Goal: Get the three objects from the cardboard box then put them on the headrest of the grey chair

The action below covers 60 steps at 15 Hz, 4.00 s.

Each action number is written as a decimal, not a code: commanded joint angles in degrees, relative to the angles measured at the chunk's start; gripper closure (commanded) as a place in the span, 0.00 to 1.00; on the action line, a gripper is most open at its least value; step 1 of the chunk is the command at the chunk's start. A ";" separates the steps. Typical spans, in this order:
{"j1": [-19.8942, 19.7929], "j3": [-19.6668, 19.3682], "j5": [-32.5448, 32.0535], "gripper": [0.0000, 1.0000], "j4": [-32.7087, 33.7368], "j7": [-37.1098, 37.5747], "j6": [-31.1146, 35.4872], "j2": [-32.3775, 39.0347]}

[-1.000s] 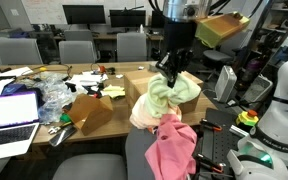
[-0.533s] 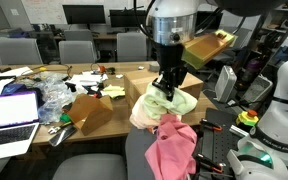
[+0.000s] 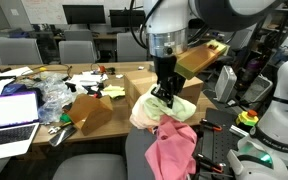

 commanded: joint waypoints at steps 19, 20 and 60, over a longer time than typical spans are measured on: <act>1.80 -0.41 -1.27 0.99 -2.78 14.17 8.92 5.60; 1.79 -0.39 -1.39 0.99 -2.78 14.40 8.92 5.65; -5.66 -9.10 -3.40 0.00 -3.66 16.79 -9.23 -15.72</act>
